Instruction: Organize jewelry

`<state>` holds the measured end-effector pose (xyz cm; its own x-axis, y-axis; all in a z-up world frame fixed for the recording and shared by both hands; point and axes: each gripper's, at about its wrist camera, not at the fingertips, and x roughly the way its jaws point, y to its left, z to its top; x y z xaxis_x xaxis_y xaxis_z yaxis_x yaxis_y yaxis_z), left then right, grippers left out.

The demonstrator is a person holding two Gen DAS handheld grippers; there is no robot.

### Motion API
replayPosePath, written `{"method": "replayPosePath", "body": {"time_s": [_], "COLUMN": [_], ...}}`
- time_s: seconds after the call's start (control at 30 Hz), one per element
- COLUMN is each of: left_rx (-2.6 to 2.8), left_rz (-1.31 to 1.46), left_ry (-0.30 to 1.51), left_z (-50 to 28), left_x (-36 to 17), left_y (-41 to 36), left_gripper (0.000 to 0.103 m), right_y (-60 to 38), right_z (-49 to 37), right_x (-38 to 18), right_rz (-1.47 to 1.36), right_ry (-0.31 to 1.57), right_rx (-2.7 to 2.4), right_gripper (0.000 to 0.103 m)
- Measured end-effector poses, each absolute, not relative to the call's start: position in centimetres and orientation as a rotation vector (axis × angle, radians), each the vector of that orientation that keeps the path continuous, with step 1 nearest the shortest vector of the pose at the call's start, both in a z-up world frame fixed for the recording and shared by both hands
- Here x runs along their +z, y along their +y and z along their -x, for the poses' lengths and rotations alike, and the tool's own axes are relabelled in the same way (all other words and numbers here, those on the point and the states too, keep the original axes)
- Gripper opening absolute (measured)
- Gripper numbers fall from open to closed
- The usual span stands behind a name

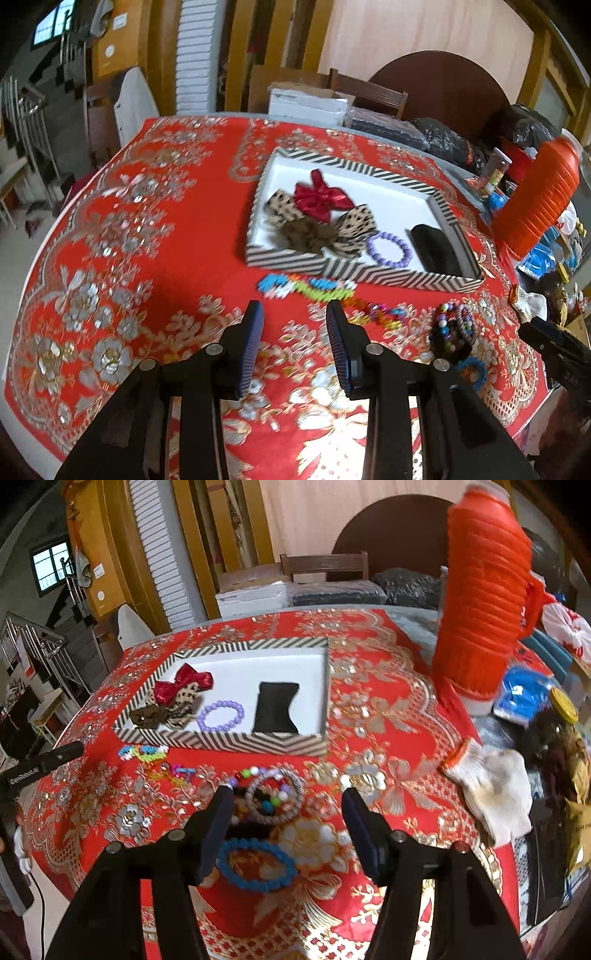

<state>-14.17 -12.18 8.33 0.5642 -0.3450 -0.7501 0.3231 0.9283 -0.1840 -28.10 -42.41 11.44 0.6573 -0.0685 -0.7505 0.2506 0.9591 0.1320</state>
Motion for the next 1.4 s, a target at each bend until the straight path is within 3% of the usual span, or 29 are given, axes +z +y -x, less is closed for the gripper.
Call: {"method": "replayPosePath", "body": {"time_s": [0.37, 0.5, 0.67, 1.0, 1.17, 1.23, 1.27, 1.33, 1.4], "left_rx": [-0.418, -0.417, -0.436, -0.504, -0.499, -0.504, -0.506, -0.52, -0.539], "left_rz": [0.076, 0.097, 0.128, 0.067, 0.023, 0.02, 0.023, 0.044, 0.082], "left_ry": [0.987, 1.005, 1.024, 1.038, 1.021, 1.006, 0.997, 1.007, 1.009], "left_z": [12.5, 11.2, 9.4, 6.6, 5.8, 5.8, 5.8, 5.8, 5.9], "left_x": [5.3, 4.7, 3.8, 2.1, 1.7, 1.6, 1.6, 1.5, 1.7], "left_y": [-11.6, -11.9, -11.9, -13.4, -14.3, -14.4, -14.4, -14.2, -13.7], "left_gripper": [0.025, 0.025, 0.025, 0.029, 0.032, 0.031, 0.029, 0.005, 0.003], "right_y": [-43.9, -44.3, -44.6, -44.5, -44.4, -44.5, -44.5, -44.7, -44.8], "right_z": [27.6, 26.6, 24.6, 21.9, 21.4, 21.4, 21.5, 21.9, 22.5], "right_x": [8.3, 7.1, 6.1, 4.1, 4.0, 4.1, 4.3, 4.9, 5.6], "right_rz": [-0.267, -0.255, -0.23, -0.159, -0.143, -0.158, -0.172, -0.2, -0.222], "right_ry": [0.883, 0.916, 0.935, 0.975, 0.966, 0.963, 0.955, 0.935, 0.918], "right_rx": [-0.172, -0.163, -0.142, -0.121, -0.109, -0.096, -0.09, -0.084, -0.076], "right_gripper": [0.064, 0.048, 0.039, 0.034, 0.008, 0.007, 0.007, 0.007, 0.007]}}
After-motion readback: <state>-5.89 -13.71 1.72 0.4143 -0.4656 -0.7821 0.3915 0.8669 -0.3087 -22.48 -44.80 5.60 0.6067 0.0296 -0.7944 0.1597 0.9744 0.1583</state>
